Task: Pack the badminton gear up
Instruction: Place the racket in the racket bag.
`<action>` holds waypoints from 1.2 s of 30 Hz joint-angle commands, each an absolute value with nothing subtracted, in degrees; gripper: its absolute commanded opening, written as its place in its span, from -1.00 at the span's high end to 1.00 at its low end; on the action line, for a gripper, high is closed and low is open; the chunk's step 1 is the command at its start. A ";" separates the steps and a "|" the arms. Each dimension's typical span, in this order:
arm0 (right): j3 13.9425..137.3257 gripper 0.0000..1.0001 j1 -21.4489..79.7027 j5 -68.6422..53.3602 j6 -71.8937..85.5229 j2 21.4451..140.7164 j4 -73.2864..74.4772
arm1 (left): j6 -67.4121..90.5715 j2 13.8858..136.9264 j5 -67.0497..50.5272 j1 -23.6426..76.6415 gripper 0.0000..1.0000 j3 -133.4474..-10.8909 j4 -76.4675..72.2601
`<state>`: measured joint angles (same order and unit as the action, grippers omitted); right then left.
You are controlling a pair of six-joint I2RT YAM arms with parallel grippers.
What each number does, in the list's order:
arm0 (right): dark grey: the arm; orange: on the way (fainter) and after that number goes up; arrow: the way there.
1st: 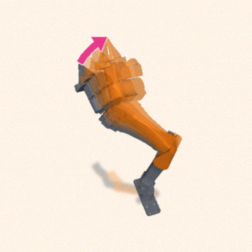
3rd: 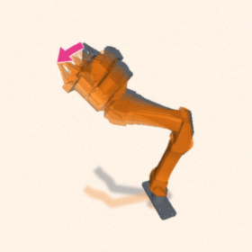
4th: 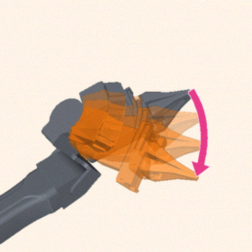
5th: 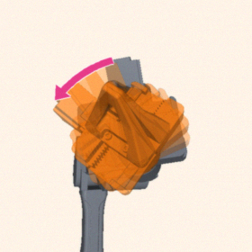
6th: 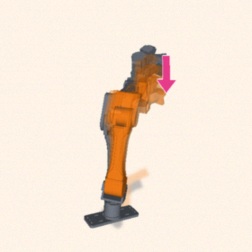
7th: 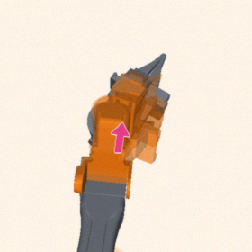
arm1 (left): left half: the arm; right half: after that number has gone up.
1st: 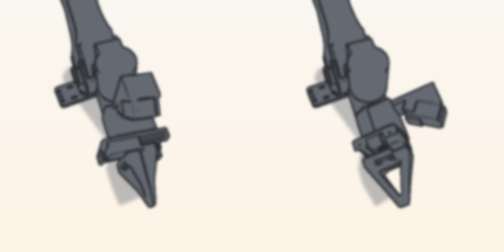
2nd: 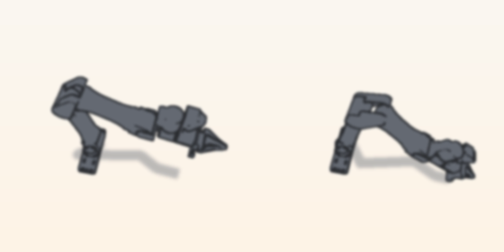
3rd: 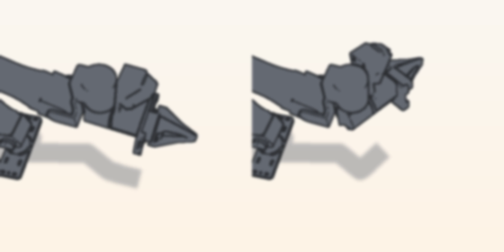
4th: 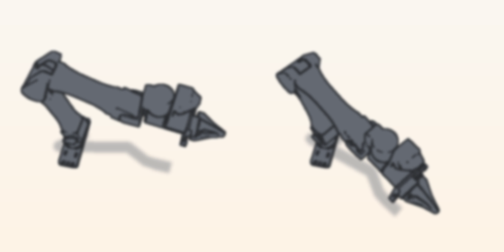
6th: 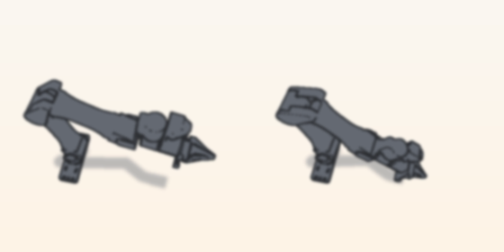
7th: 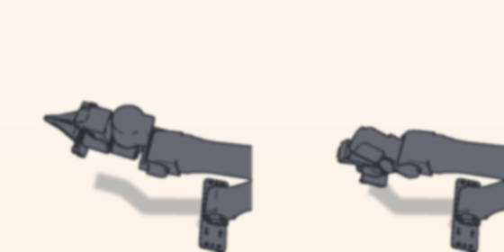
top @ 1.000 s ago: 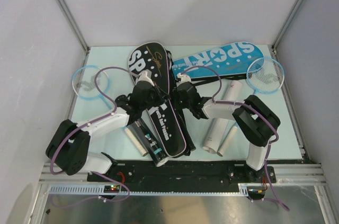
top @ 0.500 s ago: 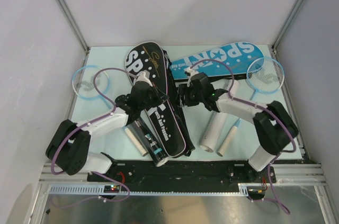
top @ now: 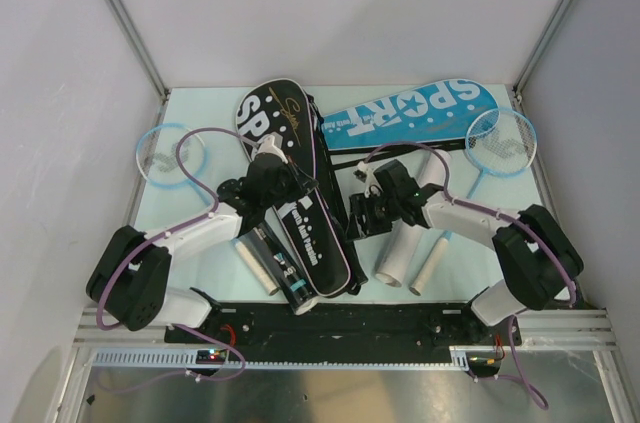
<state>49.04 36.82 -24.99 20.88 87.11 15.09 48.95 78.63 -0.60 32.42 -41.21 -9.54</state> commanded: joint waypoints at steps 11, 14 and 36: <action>48.60 0.69 39.88 -29.61 25.32 93.82 -0.19 | 49.39 77.93 0.93 32.17 1.00 -40.84 -13.37; 48.60 0.86 40.21 -28.28 28.35 93.42 -3.30 | 50.35 77.99 0.89 32.33 1.00 -40.18 -14.30; 47.29 0.83 48.54 -6.66 39.54 100.48 -16.72 | 55.26 78.52 2.06 32.97 1.00 -38.30 -19.38</action>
<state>47.62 47.44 -15.79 37.54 99.11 -10.13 52.75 78.63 2.74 32.42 -38.24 -13.34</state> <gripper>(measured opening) 0.265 0.013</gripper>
